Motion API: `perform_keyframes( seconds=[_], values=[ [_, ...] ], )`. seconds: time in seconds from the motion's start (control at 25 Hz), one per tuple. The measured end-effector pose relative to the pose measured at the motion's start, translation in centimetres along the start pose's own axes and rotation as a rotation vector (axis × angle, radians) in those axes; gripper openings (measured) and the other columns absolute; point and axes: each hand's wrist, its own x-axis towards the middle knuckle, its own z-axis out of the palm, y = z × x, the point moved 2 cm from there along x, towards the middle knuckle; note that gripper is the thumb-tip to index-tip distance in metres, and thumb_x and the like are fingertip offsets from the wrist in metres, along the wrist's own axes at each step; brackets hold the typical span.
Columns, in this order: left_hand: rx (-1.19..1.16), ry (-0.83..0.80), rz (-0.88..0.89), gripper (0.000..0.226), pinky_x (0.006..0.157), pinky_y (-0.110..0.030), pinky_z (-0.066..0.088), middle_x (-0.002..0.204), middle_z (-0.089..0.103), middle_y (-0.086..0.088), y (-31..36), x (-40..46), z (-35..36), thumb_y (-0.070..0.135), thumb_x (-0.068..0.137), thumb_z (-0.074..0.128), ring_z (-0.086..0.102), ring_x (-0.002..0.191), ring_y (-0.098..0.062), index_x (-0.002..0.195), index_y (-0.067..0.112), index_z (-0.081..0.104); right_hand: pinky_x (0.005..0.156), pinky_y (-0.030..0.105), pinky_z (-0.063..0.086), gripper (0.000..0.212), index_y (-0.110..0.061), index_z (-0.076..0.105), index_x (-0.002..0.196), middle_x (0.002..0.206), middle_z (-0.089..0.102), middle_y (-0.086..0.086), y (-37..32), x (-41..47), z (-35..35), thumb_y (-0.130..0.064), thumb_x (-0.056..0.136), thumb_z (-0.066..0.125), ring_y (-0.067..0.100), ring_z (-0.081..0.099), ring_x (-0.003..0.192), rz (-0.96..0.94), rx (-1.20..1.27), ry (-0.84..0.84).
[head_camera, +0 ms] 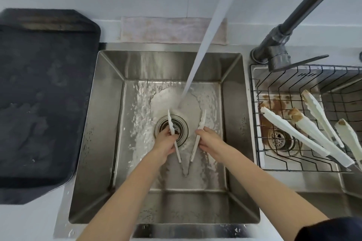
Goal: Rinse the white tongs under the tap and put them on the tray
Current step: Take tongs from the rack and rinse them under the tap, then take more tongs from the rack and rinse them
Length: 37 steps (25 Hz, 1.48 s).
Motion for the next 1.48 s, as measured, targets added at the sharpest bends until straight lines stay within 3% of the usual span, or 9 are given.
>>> perform_keyframes(
  seconds=[0.2,0.28,0.36,0.6,0.76,0.92,1.12,1.28,1.48],
  values=[
    [0.156,0.015,0.041,0.045,0.081,-0.032,0.047,0.12,0.053,-0.007,0.0,0.0,-0.1,0.006,0.093,0.045,0.05,0.105,-0.021,0.138,0.009,0.04,0.106,0.032,0.035,0.048,-0.009,0.03,0.145,0.144,0.043,0.009,-0.4,-1.4,-0.4,-0.016,0.098,0.039,0.027,0.043,0.132,-0.037,-0.119,0.011],
    [0.301,0.038,0.087,0.054,0.102,-0.034,0.041,0.141,0.044,-0.006,0.6,-0.5,-0.1,0.012,0.093,0.046,0.045,0.125,-0.024,0.144,0.01,0.029,0.11,0.033,0.031,0.052,-0.008,0.027,0.146,0.147,0.039,0.009,-0.6,-1.5,-0.5,-0.018,0.098,0.039,0.027,0.039,0.135,-0.09,-0.251,0.04],
    [0.524,0.038,0.174,0.059,0.111,-0.032,0.031,0.154,0.029,-0.008,1.4,-1.6,0.0,0.016,0.094,0.045,0.034,0.138,-0.025,0.147,0.01,0.021,0.113,0.033,0.028,0.057,-0.011,0.02,0.149,0.151,0.035,0.008,-1.0,-2.0,-0.7,-0.024,0.097,0.038,0.026,0.035,0.139,-0.15,-0.426,0.057],
    [1.095,0.015,0.423,0.059,0.109,-0.032,0.033,0.148,0.038,-0.012,4.2,-5.4,0.5,0.02,0.091,0.049,0.038,0.135,-0.026,0.145,0.008,0.027,0.114,0.031,0.027,0.06,-0.01,0.021,0.15,0.157,0.024,0.009,-3.2,-5.9,-1.4,-0.022,0.096,0.042,0.026,0.028,0.143,-0.428,-0.725,0.063],
    [1.332,0.04,0.543,0.064,0.111,-0.036,0.033,0.152,0.033,-0.011,6.0,-8.5,2.0,0.029,0.092,0.046,0.035,0.137,-0.026,0.148,0.011,0.019,0.116,0.044,0.026,0.062,-0.013,0.026,0.148,0.154,0.032,0.01,-4.4,-8.6,-3.3,-0.027,0.09,0.045,0.03,0.024,0.143,-0.595,-1.035,0.181],
    [1.48,0.122,0.67,0.067,0.11,-0.045,0.033,0.154,0.029,-0.011,7.3,-11.4,4.5,0.036,0.092,0.043,0.034,0.138,-0.028,0.149,0.013,0.015,0.118,0.046,0.019,0.059,-0.013,0.029,0.147,0.153,0.032,0.009,-5.3,-11.6,-6.2,-0.031,0.093,0.043,0.03,0.018,0.145,-0.648,-1.18,0.268],
    [1.522,0.159,0.8,0.06,0.104,-0.04,0.04,0.146,0.043,-0.012,7.6,-14.4,9.2,0.034,0.093,0.042,0.042,0.132,-0.028,0.146,0.014,0.023,0.118,0.046,0.019,0.057,-0.012,0.031,0.145,0.152,0.035,0.011,-5.5,-14.0,-11.9,-0.028,0.092,0.043,0.03,0.02,0.145,-0.684,-1.172,0.346],
    [1.546,0.14,0.837,0.059,0.107,-0.04,0.038,0.148,0.04,-0.011,6.8,-15.8,14.1,0.033,0.094,0.042,0.04,0.134,-0.028,0.147,0.013,0.024,0.12,0.045,0.015,0.057,-0.013,0.031,0.146,0.152,0.035,0.009,-4.7,-14.8,-17.4,-0.03,0.093,0.041,0.029,0.021,0.145,-0.663,-1.17,0.413],
    [1.594,0.125,0.898,0.054,0.1,-0.043,0.044,0.137,0.048,-0.011,5.4,-16.0,20.7,0.035,0.092,0.043,0.048,0.125,-0.028,0.142,0.014,0.034,0.112,0.045,0.032,0.05,-0.01,0.044,0.138,0.144,0.046,0.014,-3.2,-15.0,-24.6,-0.029,0.091,0.042,0.032,0.035,0.137,-0.594,-1.164,0.461]
  ],
)
